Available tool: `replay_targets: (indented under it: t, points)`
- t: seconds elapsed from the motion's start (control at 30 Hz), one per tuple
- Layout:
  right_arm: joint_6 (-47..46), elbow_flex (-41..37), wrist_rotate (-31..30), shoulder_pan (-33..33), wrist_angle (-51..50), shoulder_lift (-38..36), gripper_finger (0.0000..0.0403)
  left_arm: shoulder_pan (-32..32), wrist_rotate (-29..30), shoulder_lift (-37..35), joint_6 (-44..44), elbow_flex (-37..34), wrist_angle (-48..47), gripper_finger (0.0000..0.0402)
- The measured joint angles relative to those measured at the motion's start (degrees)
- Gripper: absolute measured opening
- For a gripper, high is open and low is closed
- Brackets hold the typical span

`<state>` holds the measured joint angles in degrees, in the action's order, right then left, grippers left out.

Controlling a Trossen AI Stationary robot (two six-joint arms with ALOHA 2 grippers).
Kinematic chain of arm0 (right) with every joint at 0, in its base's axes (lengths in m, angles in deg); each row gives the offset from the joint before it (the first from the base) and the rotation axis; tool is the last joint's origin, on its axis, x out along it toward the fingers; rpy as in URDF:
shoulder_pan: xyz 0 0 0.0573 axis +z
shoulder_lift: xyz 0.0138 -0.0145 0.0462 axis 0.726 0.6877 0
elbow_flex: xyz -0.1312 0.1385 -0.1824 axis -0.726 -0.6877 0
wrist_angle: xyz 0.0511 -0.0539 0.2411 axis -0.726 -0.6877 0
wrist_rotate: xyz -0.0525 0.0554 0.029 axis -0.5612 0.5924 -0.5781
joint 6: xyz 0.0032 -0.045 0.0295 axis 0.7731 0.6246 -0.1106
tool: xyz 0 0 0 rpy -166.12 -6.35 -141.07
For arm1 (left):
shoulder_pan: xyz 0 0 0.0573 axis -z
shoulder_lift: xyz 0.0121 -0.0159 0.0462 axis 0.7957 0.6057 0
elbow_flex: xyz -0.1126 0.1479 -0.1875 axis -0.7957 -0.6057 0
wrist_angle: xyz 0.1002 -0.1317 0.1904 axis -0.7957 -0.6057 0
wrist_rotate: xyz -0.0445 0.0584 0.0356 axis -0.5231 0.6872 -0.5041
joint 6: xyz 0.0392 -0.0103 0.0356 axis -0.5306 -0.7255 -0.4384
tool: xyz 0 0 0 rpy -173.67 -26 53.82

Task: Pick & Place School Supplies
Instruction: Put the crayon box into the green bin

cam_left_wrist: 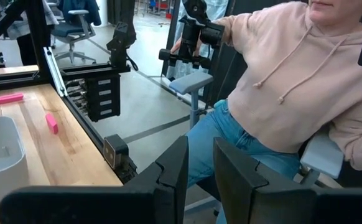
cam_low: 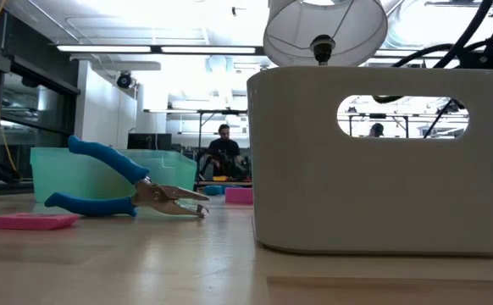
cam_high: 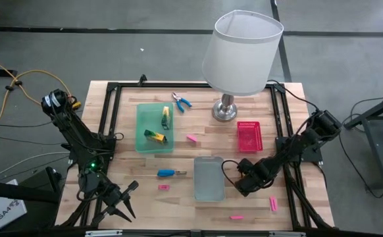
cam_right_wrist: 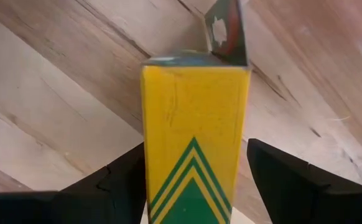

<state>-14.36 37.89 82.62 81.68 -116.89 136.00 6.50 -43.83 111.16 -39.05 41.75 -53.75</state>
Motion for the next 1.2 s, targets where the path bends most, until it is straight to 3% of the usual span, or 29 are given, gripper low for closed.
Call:
replay_targets:
  t: [0.17, 0.53, 0.87, 1.0, 1.2]
  points:
    - [-0.02, 0.00, 0.44, -0.30, 0.12, 0.00, 0.0234, 0.00, 0.00, 0.00, 0.00, 0.00, 0.66, 0.0072]
    - [-0.06, 0.00, 1.46, -0.28, 1.81, -0.02, 0.0102, 0.00, 0.00, 0.00, 0.00, 0.00, 0.68, 0.0072]
    - [-0.08, 0.00, 1.86, -0.28, 2.12, -0.02, 0.0125, 0.00, -0.01, 0.00, -0.05, 0.00, 0.67, 0.0072]
    - [-0.07, 0.00, 2.67, -0.28, 2.16, -0.02, 0.0101, 0.00, -0.01, 0.00, -0.22, 0.00, 0.68, 0.0072]
    - [-0.07, 0.00, 3.14, -0.28, 2.13, -0.02, 0.0100, 0.00, -0.01, 0.00, -0.22, 0.00, 0.67, 0.0072]
